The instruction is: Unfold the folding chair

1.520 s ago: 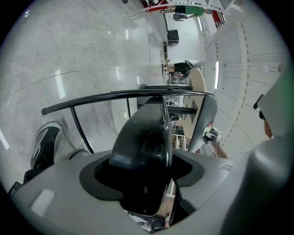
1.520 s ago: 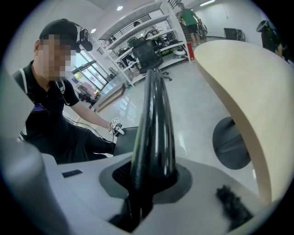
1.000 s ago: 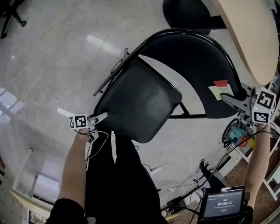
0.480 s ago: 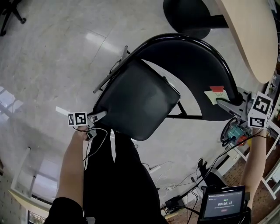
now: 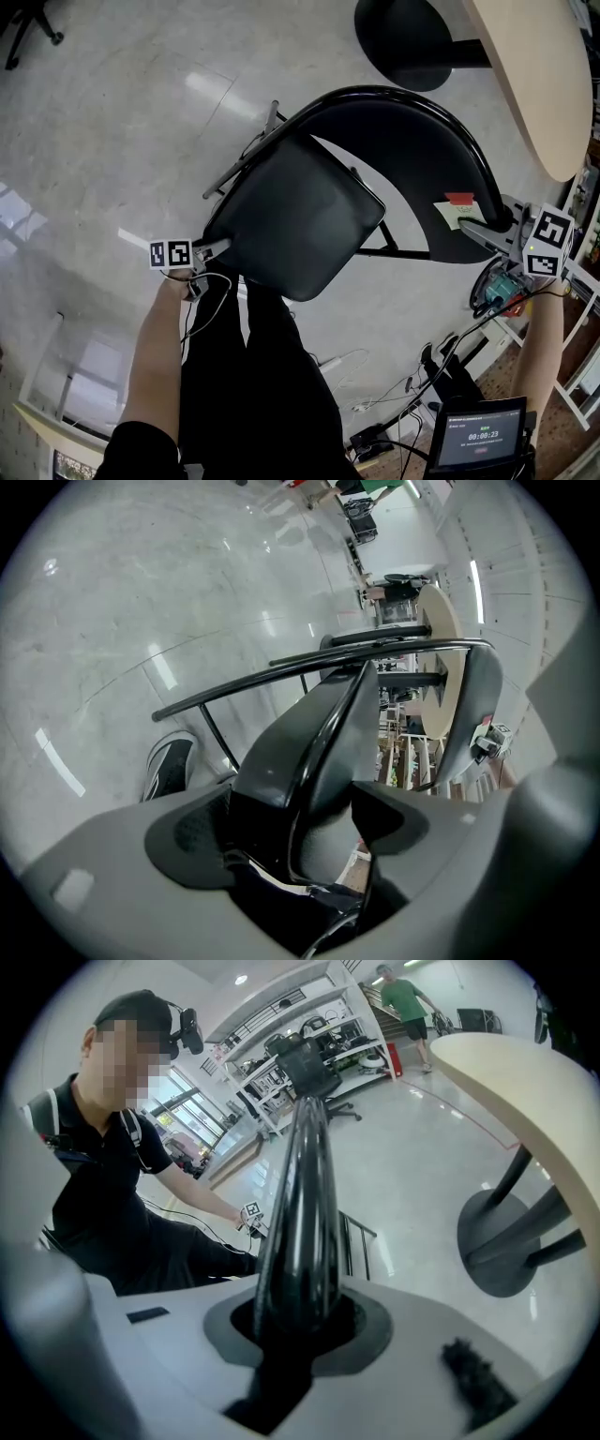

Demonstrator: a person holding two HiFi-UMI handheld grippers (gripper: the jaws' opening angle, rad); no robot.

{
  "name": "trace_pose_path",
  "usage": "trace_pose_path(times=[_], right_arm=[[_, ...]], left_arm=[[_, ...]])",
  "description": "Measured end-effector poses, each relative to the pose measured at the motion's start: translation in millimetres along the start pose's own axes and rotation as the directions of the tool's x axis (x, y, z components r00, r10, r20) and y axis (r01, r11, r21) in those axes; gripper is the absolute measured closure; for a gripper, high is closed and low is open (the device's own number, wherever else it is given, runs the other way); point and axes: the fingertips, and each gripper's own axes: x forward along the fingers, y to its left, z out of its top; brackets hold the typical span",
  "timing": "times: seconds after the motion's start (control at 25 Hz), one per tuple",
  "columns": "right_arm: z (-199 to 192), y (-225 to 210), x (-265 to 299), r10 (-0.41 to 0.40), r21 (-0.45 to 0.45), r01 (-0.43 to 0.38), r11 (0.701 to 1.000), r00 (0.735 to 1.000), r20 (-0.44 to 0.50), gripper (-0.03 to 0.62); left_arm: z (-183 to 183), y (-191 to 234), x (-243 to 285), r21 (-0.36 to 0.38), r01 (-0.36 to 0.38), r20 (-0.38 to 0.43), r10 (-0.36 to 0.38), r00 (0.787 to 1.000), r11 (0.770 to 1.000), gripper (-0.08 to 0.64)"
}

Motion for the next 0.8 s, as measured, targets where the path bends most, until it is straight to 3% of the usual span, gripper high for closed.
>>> trace_pose_path(times=[0.28,0.48,0.68,0.8], right_arm=[[-8.0,-4.0,1.7,0.003,0.015,-0.003,1.0,1.0,-0.007,0.532],[-8.9,-6.2,2.6,-0.007,0.033,0.007,0.999,1.0,-0.001,0.529],[-10.2,-7.8,-4.1,0.018,0.072,-0.016,0.997,1.0,-0.019,0.514],[-5.3,-12.2,-9.6,-0.052,0.042,0.053,0.998,0.998,-0.022,0.472]], left_arm=[[-6.4,-3.2,-26.1,0.065,-0.062,-0.037,0.064,0.997,0.996,0.194],[12.6,-20.5,-70.6,0.115,-0.084,0.001,0.084,0.996,0.99,0.236],[14.2,-75.3,-96.1,0.139,-0.024,0.04,0.019,0.999,0.99,0.245],[11.4,-107.9,-102.5,0.164,0.013,0.049,-0.022,0.999,0.986,0.245]])
